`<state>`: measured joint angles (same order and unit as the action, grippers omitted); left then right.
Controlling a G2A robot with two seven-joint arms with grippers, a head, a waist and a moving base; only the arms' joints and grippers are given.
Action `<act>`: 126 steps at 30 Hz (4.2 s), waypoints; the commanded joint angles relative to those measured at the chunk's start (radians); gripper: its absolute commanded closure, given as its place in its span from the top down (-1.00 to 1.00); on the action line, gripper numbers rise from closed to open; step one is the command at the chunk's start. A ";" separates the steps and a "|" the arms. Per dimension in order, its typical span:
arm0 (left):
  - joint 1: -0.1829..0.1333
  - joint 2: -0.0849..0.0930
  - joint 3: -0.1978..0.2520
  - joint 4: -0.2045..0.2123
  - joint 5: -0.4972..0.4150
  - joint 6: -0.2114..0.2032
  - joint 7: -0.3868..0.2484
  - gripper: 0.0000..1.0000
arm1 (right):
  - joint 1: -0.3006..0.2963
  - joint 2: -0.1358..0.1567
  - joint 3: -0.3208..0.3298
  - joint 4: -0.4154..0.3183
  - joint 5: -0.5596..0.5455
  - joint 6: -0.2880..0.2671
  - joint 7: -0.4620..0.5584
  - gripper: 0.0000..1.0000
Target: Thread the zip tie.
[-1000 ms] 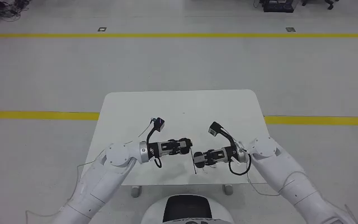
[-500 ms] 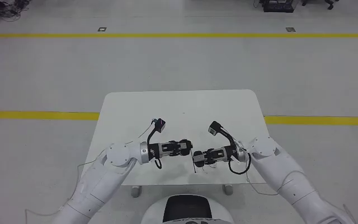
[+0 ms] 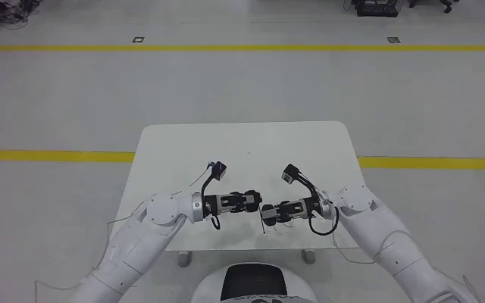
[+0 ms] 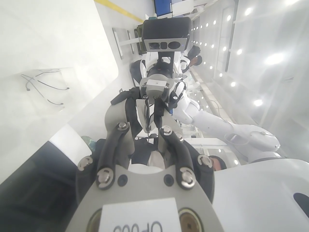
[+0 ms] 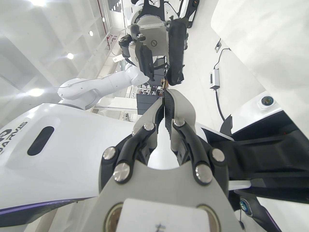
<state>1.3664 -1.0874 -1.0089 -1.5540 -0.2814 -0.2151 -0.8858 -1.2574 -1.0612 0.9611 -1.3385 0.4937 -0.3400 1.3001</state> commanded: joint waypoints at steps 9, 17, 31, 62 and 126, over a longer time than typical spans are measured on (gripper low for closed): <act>-0.007 0.005 0.012 0.005 -0.006 -0.004 -0.002 -0.72 | 0.009 -0.009 -0.010 0.017 0.001 0.000 0.001 -1.00; -0.010 0.010 0.021 0.006 -0.009 -0.005 -0.003 -1.00 | 0.012 -0.014 -0.012 0.025 0.000 0.000 -0.004 -1.00; -0.005 0.022 0.000 0.012 -0.016 -0.010 0.048 -1.00 | -0.016 -0.002 0.021 0.011 -0.016 0.002 -0.019 1.00; 0.024 -0.001 0.021 0.006 0.019 0.090 0.540 -1.00 | -0.220 -0.003 0.142 -0.245 -0.260 0.000 -0.515 1.00; 0.126 -0.048 -0.020 -0.054 -0.344 0.094 0.722 -1.00 | -0.247 -0.122 0.176 -0.167 -0.165 0.000 -0.624 1.00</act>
<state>1.4938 -1.1345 -1.0327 -1.6062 -0.6396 -0.1186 -0.1711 -1.5043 -1.1820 1.1374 -1.5025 0.3268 -0.3400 0.6786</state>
